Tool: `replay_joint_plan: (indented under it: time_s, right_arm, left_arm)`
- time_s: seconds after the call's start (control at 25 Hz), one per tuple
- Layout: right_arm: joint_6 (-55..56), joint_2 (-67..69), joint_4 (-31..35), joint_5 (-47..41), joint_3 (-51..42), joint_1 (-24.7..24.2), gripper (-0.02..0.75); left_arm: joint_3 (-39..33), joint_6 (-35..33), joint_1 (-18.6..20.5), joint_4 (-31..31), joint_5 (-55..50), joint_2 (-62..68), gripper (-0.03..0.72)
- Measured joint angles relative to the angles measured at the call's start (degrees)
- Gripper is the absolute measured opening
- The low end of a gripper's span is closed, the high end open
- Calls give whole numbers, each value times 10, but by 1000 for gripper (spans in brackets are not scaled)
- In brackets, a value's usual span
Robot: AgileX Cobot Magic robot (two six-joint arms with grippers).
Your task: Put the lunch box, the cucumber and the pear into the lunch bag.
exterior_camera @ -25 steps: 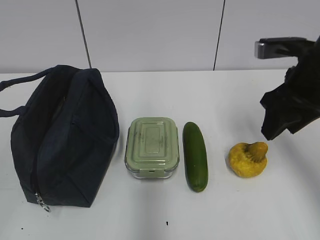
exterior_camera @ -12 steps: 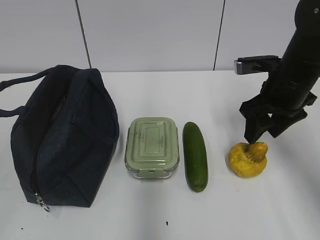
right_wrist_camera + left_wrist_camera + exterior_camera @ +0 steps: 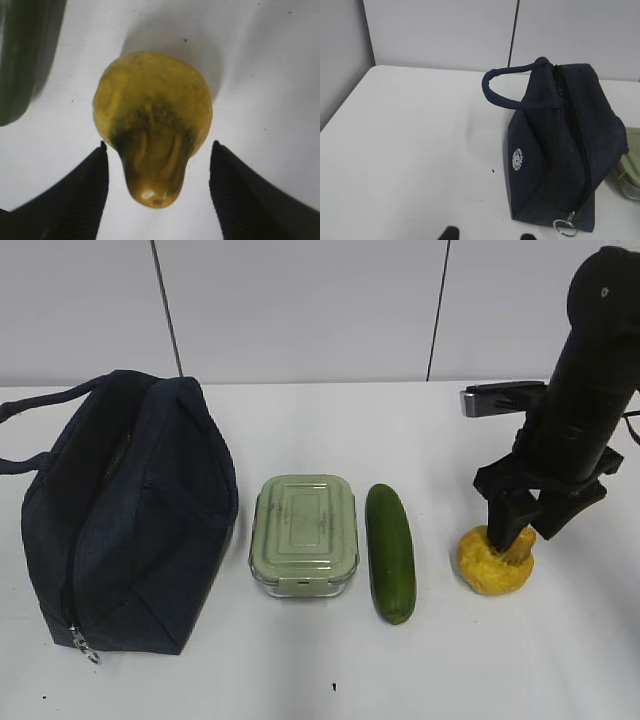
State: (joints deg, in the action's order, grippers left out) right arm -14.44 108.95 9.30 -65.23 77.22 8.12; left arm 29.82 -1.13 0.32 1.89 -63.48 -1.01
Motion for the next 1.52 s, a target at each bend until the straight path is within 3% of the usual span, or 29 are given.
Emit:
replay_joint_plan:
  time_s: [0.24,0.72,1.12,1.52]
  right_arm:
    - [0,19,2,7,0,0,479]
    - [-1,19,7,7,2,0,293]
    - [-1,19,8,2,7,0,277]
    - [-1,19,4,-40,103,1,270]
  left_arm:
    - [0,0,0,0,0,0,237]
    - [0,0,0,0,0,0,237]
    - [0,0,0,0,0,0,237]
    - [0,0,0,0,0,0,237]
